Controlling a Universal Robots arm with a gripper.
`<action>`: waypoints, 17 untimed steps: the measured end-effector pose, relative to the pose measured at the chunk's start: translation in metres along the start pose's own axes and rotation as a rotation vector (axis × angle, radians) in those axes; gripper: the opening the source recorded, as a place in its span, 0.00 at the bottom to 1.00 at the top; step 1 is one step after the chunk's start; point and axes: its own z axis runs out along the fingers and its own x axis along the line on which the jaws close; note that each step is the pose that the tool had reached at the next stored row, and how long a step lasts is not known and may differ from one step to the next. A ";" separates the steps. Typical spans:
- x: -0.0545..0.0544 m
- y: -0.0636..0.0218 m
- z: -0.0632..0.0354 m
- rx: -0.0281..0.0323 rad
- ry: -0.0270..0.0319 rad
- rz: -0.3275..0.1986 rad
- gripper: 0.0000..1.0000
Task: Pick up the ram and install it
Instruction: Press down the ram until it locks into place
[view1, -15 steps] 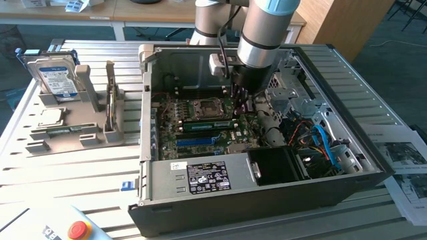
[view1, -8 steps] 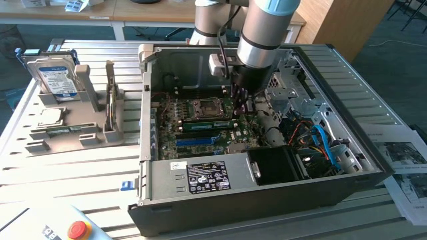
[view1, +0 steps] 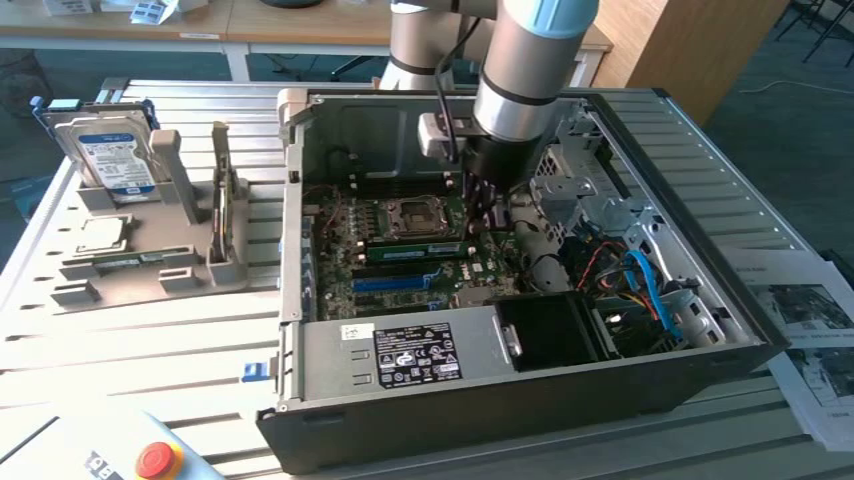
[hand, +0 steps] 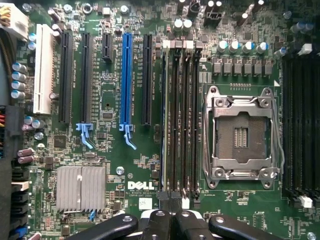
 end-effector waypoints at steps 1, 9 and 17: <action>0.000 0.0000 0.0011 0.0007 0.0000 0.000 0.10; 0.000 0.0000 0.0028 0.0014 0.0001 0.000 0.10; 0.000 -0.0001 0.0041 0.0016 -0.0003 0.000 0.10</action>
